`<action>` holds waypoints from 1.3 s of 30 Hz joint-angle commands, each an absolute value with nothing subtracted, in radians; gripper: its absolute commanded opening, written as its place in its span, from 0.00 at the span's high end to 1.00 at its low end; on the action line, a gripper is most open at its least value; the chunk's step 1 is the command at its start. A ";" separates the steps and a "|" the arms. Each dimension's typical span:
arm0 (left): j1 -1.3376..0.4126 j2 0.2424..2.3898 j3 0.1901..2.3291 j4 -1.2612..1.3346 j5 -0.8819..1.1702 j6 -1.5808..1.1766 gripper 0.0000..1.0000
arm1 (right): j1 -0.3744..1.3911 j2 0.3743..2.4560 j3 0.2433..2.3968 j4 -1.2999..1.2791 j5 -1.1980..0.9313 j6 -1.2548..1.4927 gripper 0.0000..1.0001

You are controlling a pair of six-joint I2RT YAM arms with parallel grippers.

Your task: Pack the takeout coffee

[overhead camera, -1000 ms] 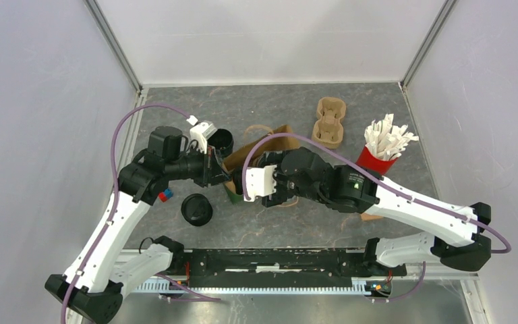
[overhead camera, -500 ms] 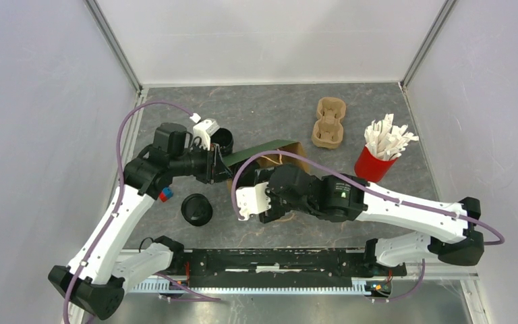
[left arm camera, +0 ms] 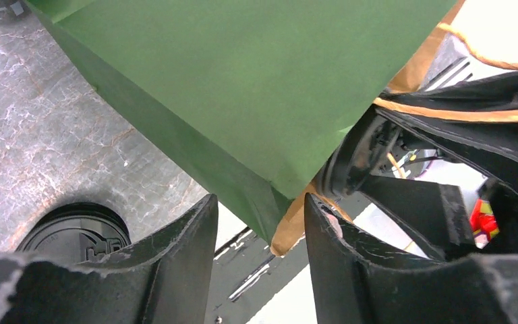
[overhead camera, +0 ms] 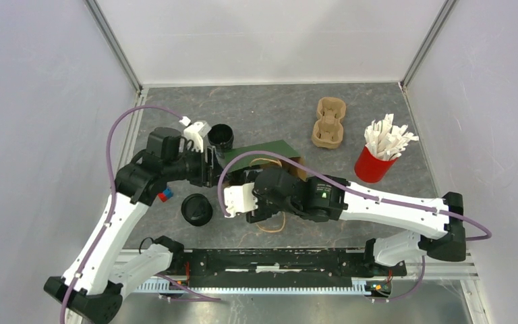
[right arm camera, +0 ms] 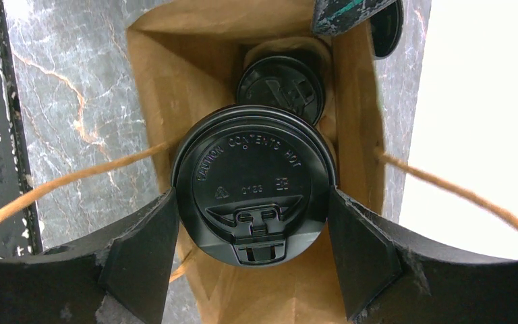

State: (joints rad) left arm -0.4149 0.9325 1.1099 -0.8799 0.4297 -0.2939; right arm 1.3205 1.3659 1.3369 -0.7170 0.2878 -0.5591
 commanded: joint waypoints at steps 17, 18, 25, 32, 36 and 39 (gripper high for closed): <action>-0.417 0.806 1.062 -0.939 0.372 -0.440 0.44 | 1.315 1.448 1.414 -0.517 0.407 -0.533 0.20; -0.417 0.808 1.061 -0.940 0.368 -0.439 0.44 | 1.313 1.448 1.414 -0.515 0.404 -0.529 0.21; -0.417 0.826 1.053 -0.912 0.359 -0.454 0.45 | 1.307 1.450 1.424 -0.514 0.393 -0.516 0.21; -0.417 0.826 1.000 -0.839 0.397 -0.498 0.44 | 1.300 1.457 1.422 -0.509 0.391 -0.506 0.20; -0.417 0.839 0.999 -0.821 0.397 -0.501 0.46 | 1.299 1.463 1.435 -0.509 0.391 -0.506 0.21; -0.418 0.854 0.999 -0.821 0.390 -0.487 0.50 | 1.296 1.459 1.430 -0.512 0.388 -0.509 0.20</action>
